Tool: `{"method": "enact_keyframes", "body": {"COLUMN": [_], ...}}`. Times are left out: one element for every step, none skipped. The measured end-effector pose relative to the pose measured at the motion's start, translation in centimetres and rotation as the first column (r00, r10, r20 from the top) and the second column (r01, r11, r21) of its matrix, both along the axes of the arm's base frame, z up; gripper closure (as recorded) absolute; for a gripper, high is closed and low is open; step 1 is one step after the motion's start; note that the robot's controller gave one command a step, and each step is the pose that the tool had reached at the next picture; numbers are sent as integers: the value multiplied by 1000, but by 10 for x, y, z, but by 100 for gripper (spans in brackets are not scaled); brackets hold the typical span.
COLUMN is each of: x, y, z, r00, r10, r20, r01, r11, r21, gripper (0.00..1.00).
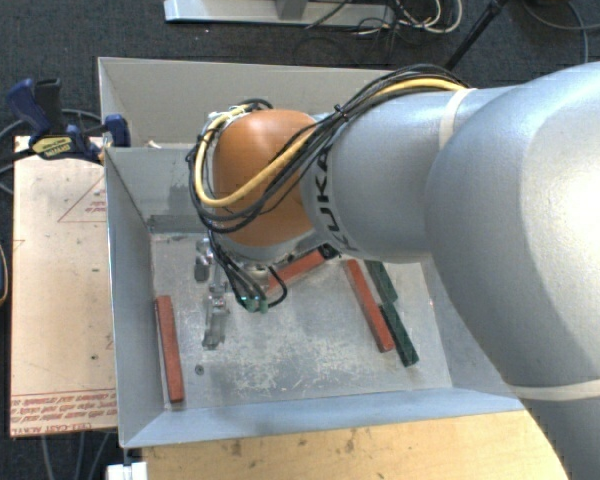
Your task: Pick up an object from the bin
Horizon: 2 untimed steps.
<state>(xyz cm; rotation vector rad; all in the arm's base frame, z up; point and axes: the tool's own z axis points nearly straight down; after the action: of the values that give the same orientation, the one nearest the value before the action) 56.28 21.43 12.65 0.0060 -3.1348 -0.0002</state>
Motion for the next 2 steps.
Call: {"method": "enact_keyframes", "body": {"x": [31,79], "y": [-86,-129], "z": [18,-56], "r00": [961,922], "r10": [276,386], "r20": [10,8], "r01": [-276,-386], "r11": [961,922], "r21": [-2,-1], "gripper": [0,0]}}
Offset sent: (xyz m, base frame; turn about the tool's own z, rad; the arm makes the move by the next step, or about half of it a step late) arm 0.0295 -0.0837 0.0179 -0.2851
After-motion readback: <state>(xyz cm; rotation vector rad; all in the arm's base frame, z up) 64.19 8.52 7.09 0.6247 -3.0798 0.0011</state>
